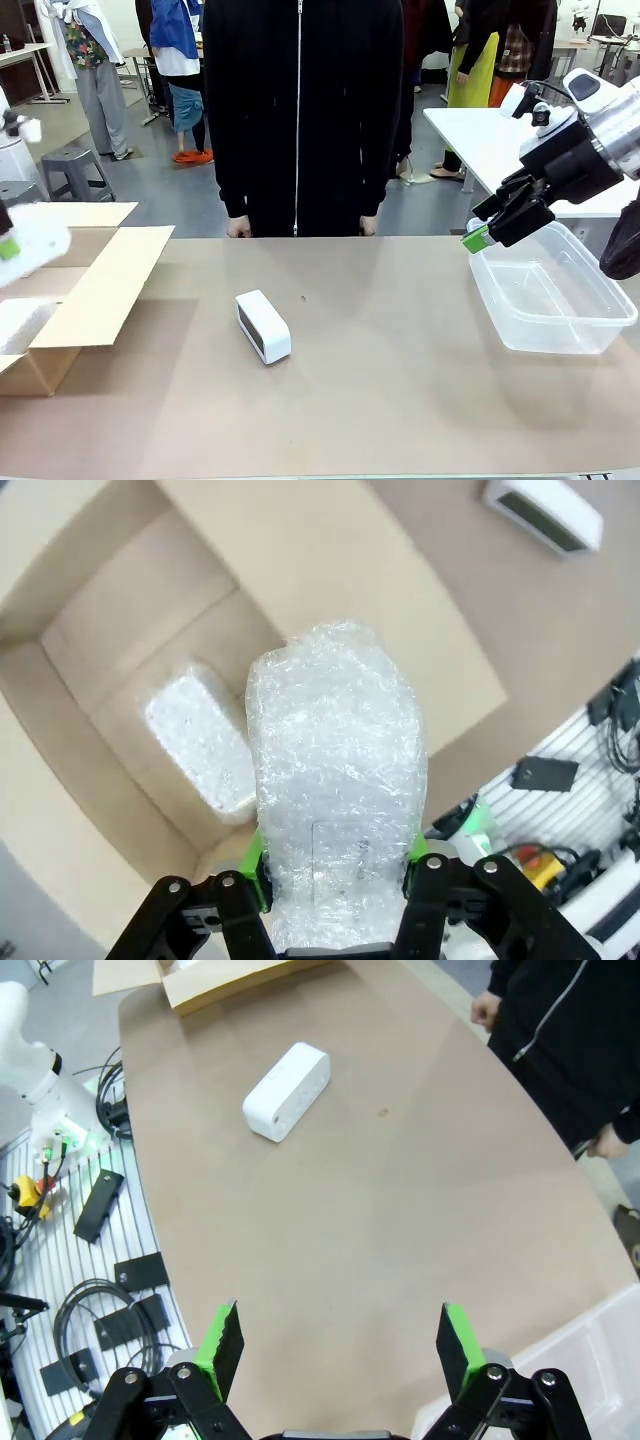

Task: Separate and place wrapped and unwrapped clocks.
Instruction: If the picked Digital clock is wrapped, place it in the Package Box ; if not, place it in the Organizing box.

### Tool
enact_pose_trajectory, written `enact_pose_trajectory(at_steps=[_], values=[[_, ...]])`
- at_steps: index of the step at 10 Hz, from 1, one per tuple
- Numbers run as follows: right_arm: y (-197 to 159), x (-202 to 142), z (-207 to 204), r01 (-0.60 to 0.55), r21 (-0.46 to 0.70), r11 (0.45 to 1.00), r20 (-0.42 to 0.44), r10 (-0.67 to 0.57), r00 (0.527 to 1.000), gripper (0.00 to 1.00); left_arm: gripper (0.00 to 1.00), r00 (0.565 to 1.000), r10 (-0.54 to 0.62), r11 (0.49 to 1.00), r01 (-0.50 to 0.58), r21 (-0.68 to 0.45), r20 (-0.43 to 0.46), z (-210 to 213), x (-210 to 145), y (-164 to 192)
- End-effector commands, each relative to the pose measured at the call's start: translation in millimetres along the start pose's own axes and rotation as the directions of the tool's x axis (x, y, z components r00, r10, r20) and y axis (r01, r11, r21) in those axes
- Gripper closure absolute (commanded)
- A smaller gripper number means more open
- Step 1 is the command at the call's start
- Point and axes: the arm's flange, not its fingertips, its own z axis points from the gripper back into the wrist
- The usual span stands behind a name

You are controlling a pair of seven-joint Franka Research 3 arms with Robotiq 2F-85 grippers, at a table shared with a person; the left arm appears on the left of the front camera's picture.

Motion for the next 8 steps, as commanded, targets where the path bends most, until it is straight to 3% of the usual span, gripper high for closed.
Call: enact_pose_trajectory(at_steps=[1,4,8], values=[[0,1,-2,0.002,0.023,1.000,0.022,-0.002,1.000,0.00,0.46,0.994,0.105,0.993,-0.107,0.040,0.038,-33,-4,24],[0,1,-2,0.002,0.023,1.000,0.022,-0.002,1.000,0.00,0.46,0.979,0.205,0.979,-0.205,0.023,-0.010,-54,-14,52],[0,1,-2,0.002,0.023,1.000,0.022,-0.002,1.000,0.00,0.46,0.957,0.286,0.958,-0.287,0.024,0.042,-61,-31,76]])
